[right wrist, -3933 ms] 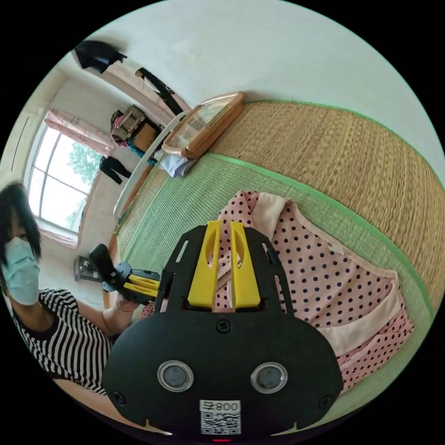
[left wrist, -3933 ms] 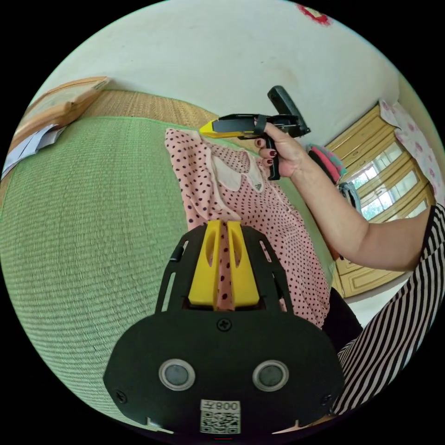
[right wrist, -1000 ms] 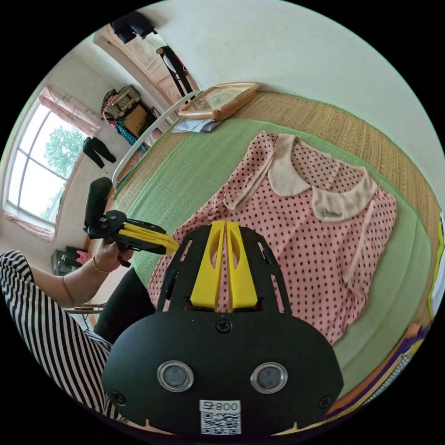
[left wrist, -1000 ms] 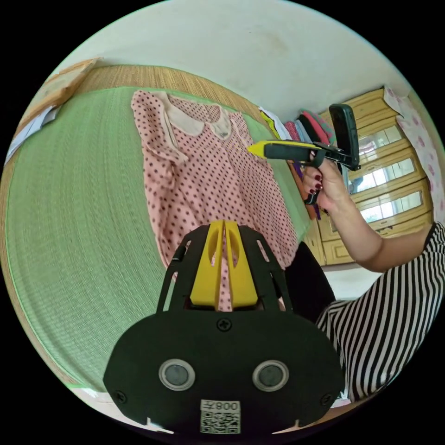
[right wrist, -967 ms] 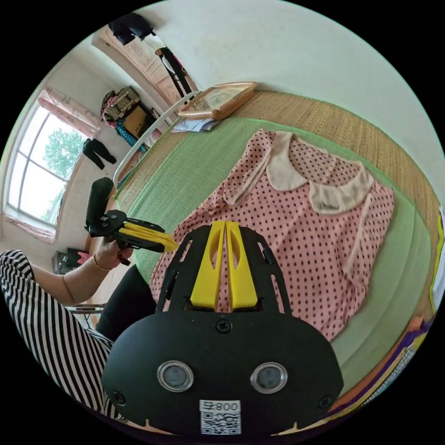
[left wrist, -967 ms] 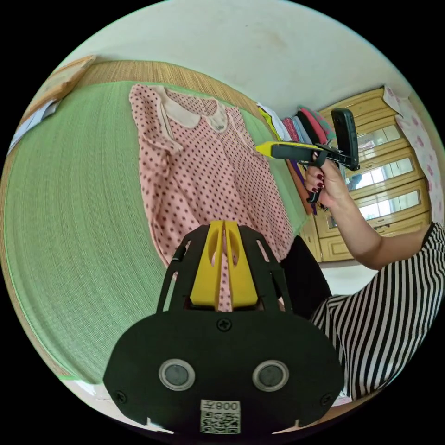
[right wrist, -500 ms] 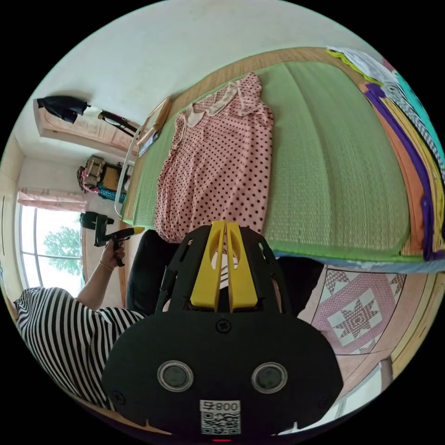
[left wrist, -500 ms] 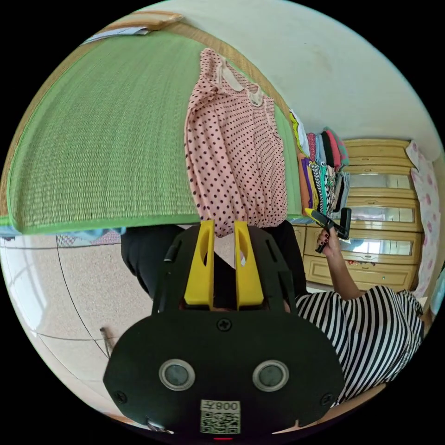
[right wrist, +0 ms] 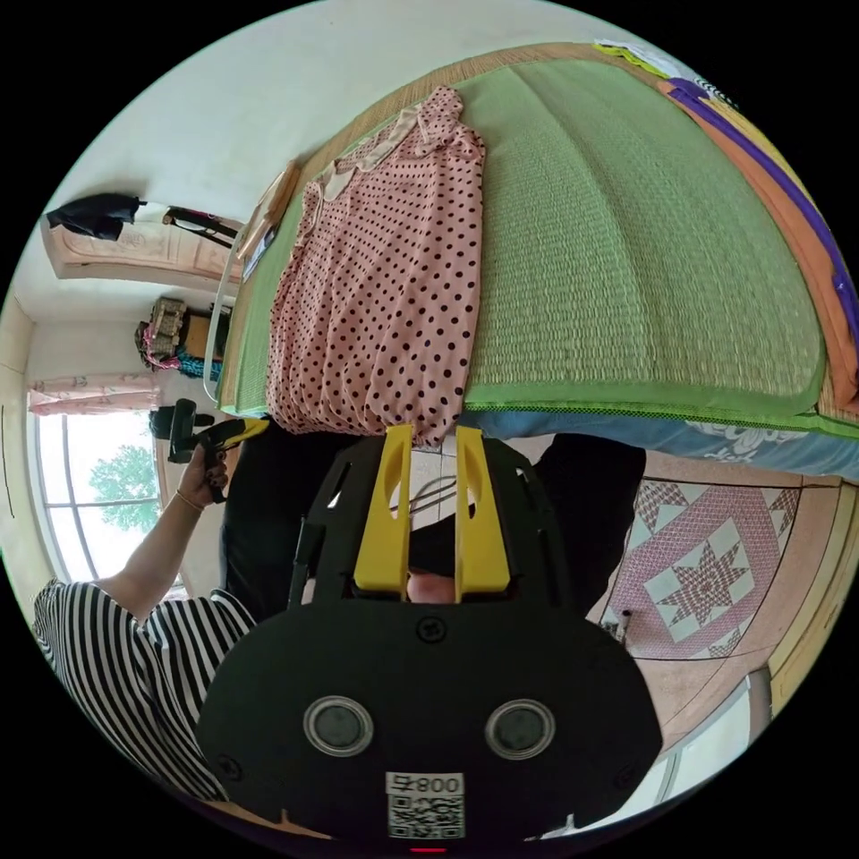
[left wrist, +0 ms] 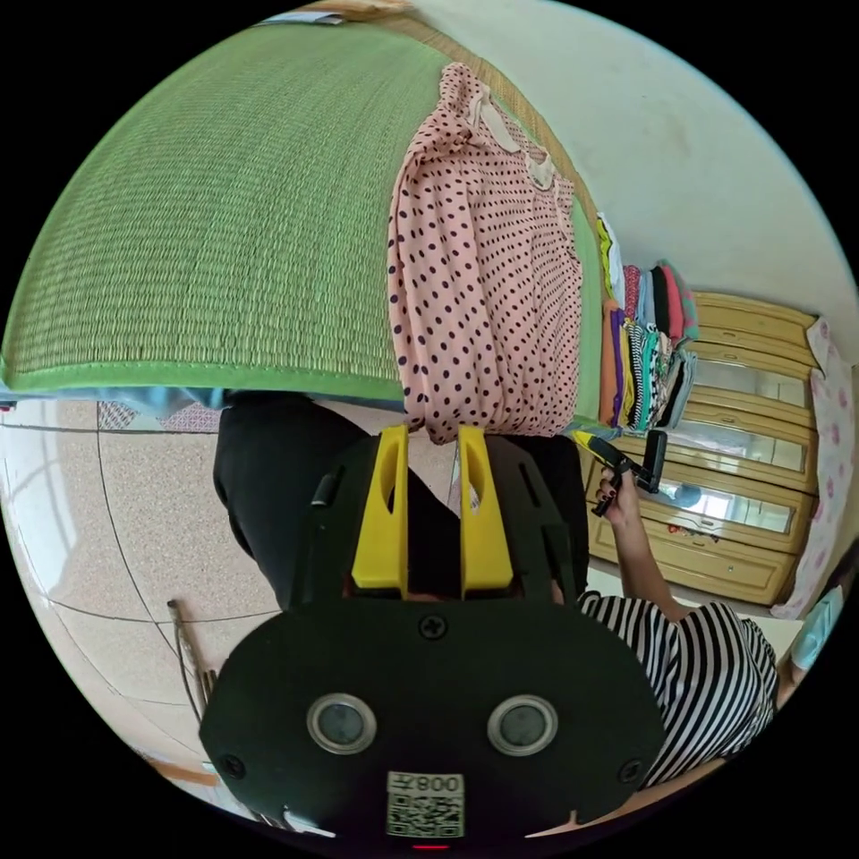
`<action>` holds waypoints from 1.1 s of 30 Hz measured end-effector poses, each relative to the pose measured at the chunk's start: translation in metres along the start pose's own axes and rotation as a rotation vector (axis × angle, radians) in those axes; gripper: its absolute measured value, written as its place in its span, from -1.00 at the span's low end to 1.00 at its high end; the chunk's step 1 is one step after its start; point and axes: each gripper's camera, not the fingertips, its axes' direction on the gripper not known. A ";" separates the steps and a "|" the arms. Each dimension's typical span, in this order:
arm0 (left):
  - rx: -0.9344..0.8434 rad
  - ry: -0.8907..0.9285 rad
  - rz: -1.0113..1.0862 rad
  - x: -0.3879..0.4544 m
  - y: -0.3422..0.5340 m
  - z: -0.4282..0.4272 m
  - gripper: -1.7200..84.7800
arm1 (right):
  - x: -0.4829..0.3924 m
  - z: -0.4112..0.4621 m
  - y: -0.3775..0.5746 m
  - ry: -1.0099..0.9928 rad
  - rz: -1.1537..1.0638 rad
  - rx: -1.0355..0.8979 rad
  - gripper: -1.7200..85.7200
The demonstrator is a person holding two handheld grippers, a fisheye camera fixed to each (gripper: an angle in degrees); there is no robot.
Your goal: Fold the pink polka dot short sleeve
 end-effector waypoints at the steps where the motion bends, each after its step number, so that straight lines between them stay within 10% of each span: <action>1: -0.006 -0.007 -0.001 0.000 -0.001 0.001 -0.75 | 0.002 -0.001 0.001 -0.002 0.003 -0.007 -0.78; 16: -0.163 -0.212 0.080 0.010 -0.003 0.033 -0.90 | 0.022 -0.028 0.031 -0.040 0.028 -0.011 -0.79; 33: 0.017 0.151 0.032 -0.030 0.042 -0.025 -0.94 | 0.014 -0.028 0.050 -0.127 -0.001 -0.048 -0.76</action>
